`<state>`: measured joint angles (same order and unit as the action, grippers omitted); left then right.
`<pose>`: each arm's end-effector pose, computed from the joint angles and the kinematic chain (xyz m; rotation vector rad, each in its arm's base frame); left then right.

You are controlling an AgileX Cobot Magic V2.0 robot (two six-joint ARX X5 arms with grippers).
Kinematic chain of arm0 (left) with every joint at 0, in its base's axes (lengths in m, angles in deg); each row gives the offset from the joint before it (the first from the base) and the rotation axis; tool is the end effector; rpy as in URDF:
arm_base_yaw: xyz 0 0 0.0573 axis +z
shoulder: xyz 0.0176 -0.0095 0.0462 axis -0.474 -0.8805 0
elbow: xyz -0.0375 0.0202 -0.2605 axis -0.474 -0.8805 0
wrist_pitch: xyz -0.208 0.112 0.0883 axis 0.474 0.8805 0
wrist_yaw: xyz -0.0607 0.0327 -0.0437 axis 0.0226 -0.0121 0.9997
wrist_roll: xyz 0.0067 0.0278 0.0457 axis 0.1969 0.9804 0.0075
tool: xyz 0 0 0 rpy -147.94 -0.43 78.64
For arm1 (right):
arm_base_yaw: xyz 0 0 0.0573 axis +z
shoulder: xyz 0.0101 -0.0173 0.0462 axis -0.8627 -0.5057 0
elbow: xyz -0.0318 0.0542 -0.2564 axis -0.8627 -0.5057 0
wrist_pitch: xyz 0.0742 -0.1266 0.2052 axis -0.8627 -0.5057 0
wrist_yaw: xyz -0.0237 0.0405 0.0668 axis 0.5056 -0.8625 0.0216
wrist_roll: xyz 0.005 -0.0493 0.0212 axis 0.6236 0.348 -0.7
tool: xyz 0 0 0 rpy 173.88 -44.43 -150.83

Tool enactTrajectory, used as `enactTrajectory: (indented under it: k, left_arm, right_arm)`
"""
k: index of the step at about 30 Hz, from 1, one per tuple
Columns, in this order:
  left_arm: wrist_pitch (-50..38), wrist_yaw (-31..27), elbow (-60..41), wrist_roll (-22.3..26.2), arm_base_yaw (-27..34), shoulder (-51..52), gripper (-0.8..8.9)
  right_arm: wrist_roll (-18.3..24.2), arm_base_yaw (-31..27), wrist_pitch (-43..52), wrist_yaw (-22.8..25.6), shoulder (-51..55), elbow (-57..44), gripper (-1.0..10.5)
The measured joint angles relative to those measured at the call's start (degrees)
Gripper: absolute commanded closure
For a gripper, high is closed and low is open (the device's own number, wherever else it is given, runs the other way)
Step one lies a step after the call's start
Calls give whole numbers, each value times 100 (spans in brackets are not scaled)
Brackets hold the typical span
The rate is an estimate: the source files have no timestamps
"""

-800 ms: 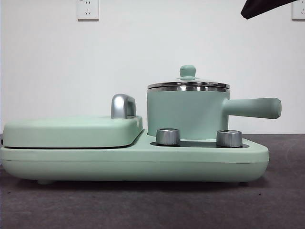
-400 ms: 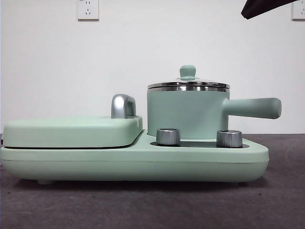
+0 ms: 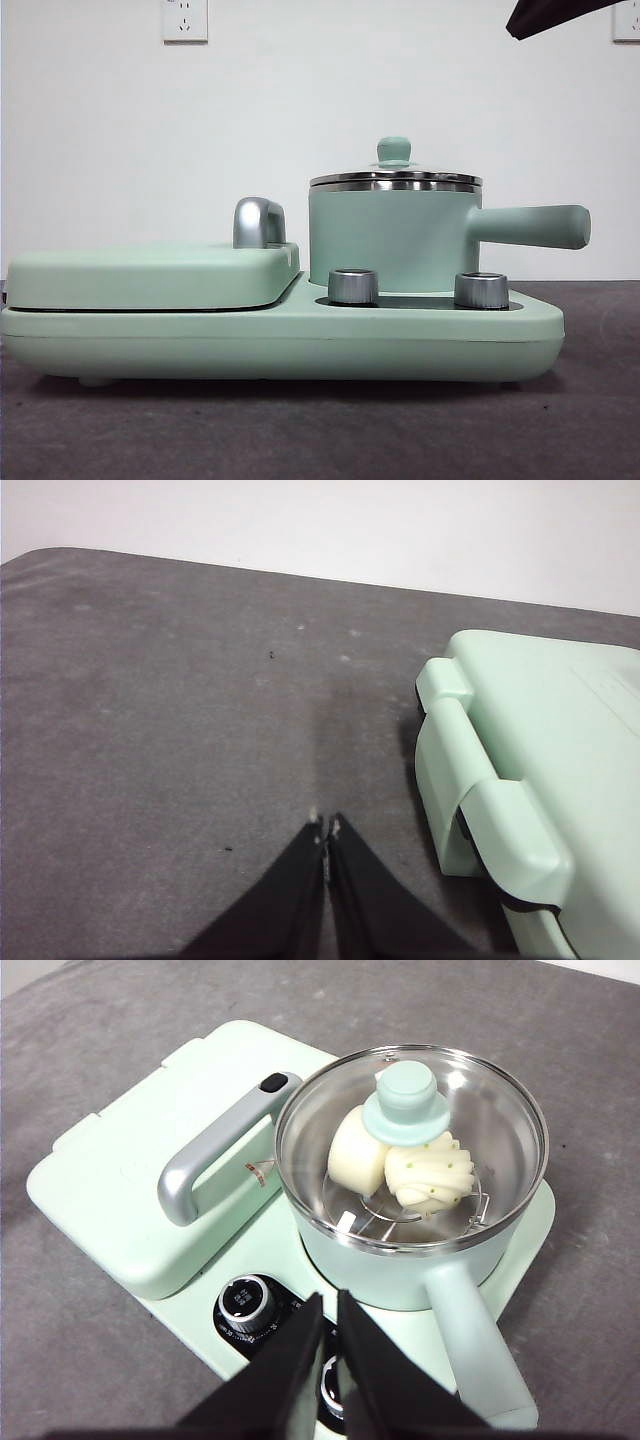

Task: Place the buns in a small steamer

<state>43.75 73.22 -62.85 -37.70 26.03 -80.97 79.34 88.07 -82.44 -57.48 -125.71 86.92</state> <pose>0.0943 -0.0038 0.1576 -0.1197 0.1603 -0.0325 0.1507 0.0884 0.3241 -0.0309 0.5453 0.6747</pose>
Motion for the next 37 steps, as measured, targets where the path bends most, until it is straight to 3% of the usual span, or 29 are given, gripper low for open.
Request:
enactTrajectory:
  k: [9,14,17,21,27,37]
  left_arm:
    - [0,0,0,0,0,0,807]
    - [0,0,0,0,0,0,807]
    - [0,0,0,0,0,0,807]
    - [0,0,0,0,0,0,807]
    - [0,0,0,0,0,0,806]
    - [0,0,0,0,0,0,807]
  right_arm:
    - [7,0,0,4,0,0,927]
    - [330,-105,0,9,61,-9,927]
    - [651,-474,157,11,369,-177,927]
    - [968,-1211,710,15,1189,-1016,927]
    - [1051,-2140,1742,146,2702,-2771,927]
    - [1034,-2535,1945,428,4793,-4483,927]
